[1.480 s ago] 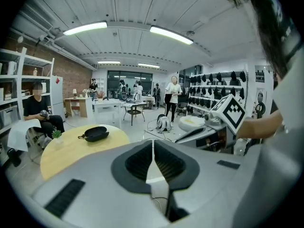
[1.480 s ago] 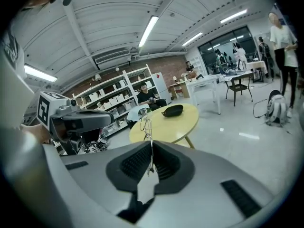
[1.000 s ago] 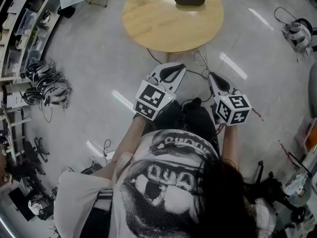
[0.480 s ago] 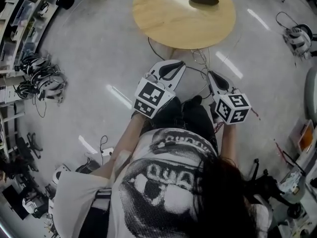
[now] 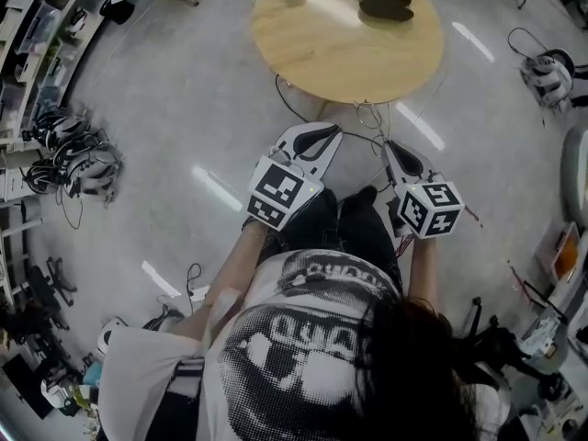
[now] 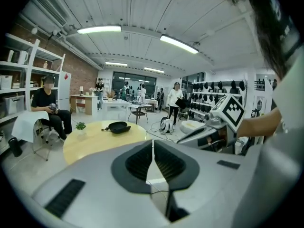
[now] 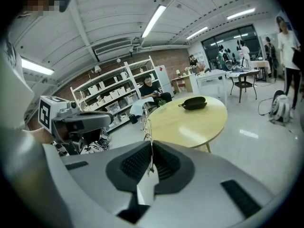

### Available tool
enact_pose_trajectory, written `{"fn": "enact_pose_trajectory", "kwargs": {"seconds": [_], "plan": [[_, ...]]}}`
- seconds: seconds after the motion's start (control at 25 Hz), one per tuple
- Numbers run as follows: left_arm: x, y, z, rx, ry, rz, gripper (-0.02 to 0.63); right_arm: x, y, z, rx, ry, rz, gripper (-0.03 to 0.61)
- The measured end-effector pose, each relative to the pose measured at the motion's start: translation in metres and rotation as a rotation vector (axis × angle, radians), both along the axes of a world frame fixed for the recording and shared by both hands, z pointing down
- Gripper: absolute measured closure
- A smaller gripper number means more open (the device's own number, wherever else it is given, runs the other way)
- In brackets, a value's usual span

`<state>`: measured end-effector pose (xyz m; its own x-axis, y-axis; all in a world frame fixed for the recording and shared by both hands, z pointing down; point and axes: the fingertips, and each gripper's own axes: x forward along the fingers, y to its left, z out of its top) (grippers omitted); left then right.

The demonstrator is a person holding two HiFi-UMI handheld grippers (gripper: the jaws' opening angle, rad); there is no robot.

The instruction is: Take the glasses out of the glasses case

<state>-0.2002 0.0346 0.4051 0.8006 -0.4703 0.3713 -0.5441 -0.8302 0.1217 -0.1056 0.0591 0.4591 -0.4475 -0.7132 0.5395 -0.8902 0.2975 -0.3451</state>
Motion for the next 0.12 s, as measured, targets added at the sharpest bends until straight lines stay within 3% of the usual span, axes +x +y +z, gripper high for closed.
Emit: {"fn": "enact_pose_trajectory", "kwargs": {"seconds": [0.12], "plan": [[-0.0021, -0.0011, 0.0005, -0.001, 0.007, 0.008, 0.592, -0.0044, 0.0000, 0.0019, -0.006, 0.003, 0.001, 0.566]]}}
